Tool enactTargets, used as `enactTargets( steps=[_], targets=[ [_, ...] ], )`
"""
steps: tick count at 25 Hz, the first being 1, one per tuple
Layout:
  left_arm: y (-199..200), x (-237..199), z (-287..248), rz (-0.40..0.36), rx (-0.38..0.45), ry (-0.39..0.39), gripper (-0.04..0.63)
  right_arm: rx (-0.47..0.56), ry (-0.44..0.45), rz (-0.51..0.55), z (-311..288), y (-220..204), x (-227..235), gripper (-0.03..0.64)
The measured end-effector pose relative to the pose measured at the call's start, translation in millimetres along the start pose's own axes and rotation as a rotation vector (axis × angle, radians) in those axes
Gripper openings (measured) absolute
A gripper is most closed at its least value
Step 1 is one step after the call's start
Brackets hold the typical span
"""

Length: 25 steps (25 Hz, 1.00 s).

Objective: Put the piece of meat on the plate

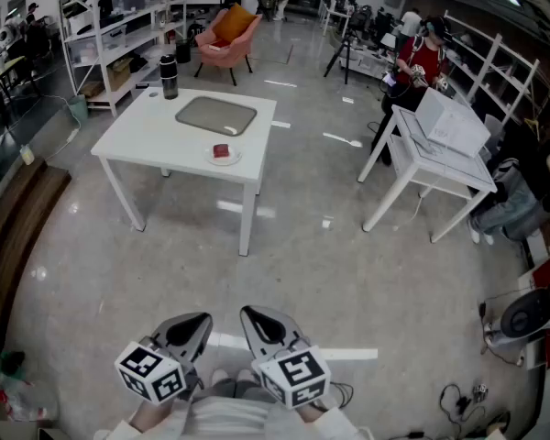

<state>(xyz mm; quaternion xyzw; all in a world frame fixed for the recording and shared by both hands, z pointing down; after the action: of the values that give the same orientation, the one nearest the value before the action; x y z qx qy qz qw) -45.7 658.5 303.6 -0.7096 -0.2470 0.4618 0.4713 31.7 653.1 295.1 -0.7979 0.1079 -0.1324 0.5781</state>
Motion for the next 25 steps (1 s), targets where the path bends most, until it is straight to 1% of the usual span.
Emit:
enactTargets(
  steps=[5, 8, 13, 18, 20, 23, 25],
  targets=[
    [-5, 0, -2, 0.021, 0.002, 0.009, 0.008, -0.002, 0.017, 0.017, 1, -5, 2, 0.015],
    [-8, 3, -7, 0.041, 0.006, -0.016, 0.009, -0.008, 0.026, 0.013, 2, -7, 1, 0.015],
    [-5, 7, -11, 0.013, -0.015, -0.013, 0.009, -0.02, 0.025, 0.013, 4, -7, 3, 0.014],
    [-10, 3, -15, 0.028, -0.023, -0.015, 0.008, -0.009, 0.058, 0.006, 1, -9, 7, 0.015],
    [-13, 3, -18, 0.036, -0.036, -0.02, 0.009, -0.013, 0.054, -0.016, 0, -11, 11, 0.015],
    [-13, 2, -22, 0.011, -0.049, -0.002, 0.008, -0.033, 0.043, -0.022, -1, -16, 19, 0.015],
    [-12, -1, -25, 0.004, -0.036, 0.016, 0.008, -0.056, 0.039, -0.01, -4, -21, 25, 0.015]
  ],
)
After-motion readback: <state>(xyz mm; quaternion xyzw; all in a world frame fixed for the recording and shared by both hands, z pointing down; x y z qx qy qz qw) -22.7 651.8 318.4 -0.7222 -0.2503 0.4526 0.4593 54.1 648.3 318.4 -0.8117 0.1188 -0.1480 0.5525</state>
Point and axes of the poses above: the fingertips, and each gripper's own axes: z backward along the fingers, x to its right, y out of its top, the point moved 1 cm from there along z, backward along the fingers, and after that the axes turned 13 degrees about -y, right-handed, at the moved point
